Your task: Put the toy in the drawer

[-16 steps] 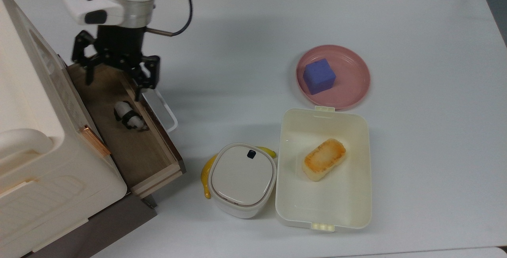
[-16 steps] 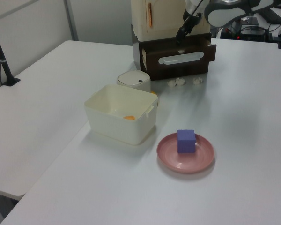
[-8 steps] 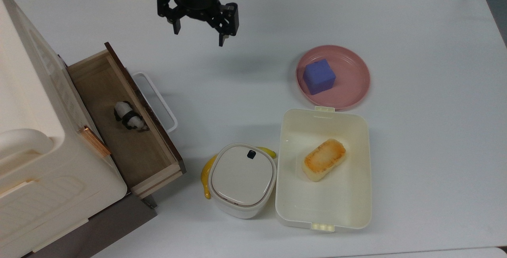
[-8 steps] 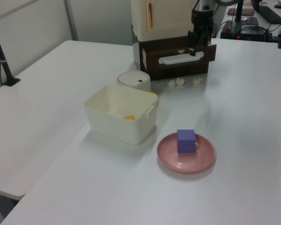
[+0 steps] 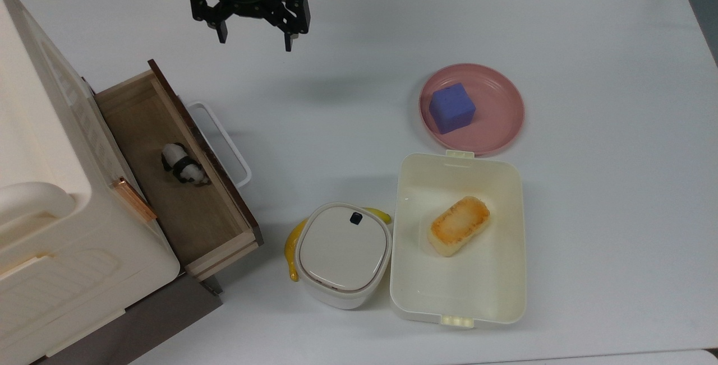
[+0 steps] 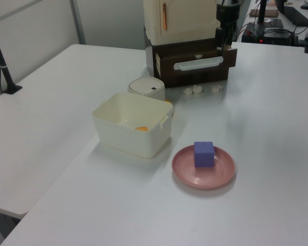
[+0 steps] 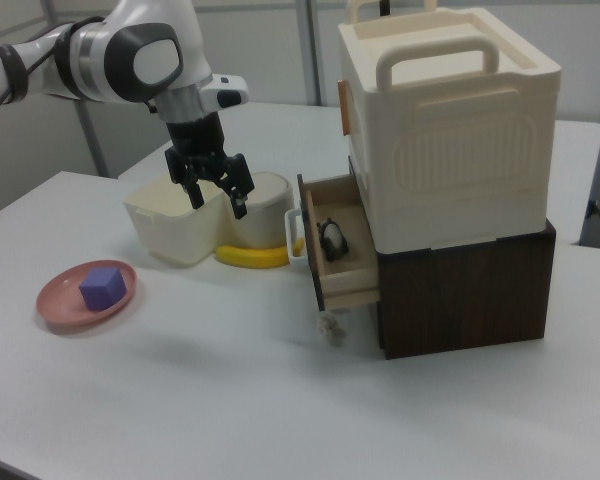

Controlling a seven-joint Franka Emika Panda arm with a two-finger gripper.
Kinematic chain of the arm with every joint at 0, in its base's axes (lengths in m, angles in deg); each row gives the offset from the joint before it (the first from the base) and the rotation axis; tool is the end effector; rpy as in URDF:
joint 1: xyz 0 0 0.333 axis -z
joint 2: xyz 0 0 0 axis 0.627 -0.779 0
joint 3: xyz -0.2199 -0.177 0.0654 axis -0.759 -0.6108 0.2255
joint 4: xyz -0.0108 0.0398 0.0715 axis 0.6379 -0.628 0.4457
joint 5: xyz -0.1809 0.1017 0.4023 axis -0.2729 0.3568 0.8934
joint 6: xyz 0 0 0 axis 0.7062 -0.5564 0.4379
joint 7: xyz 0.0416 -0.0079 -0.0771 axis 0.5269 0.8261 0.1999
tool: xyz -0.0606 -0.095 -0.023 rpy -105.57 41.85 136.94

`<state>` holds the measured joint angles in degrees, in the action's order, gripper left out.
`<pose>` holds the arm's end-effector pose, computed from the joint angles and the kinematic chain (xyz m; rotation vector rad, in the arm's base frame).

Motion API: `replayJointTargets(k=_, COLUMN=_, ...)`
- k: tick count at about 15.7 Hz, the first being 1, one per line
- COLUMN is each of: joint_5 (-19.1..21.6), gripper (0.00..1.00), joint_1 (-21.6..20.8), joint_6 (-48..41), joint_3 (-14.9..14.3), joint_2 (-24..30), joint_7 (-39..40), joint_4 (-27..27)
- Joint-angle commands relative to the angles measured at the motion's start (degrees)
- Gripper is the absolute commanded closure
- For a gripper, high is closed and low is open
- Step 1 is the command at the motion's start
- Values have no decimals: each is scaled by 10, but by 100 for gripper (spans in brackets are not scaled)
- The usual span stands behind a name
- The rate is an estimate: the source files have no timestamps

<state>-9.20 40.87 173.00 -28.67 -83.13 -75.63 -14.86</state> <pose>0.6567 -0.0452 0.5047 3.0750 -0.1288 0.0582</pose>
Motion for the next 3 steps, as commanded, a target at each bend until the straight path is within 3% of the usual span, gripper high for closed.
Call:
replayJointTargets(k=1, joint_5=13, gripper=0, joint_1=2, joint_6=-8, joint_3=-3, joint_2=15, joint_7=31, joint_4=-3)
replayJointTargets(k=3, joint_5=23, gripper=0, joint_1=8, joint_6=-8, joint_3=-7, joint_2=17, joint_7=31, joint_4=-3)
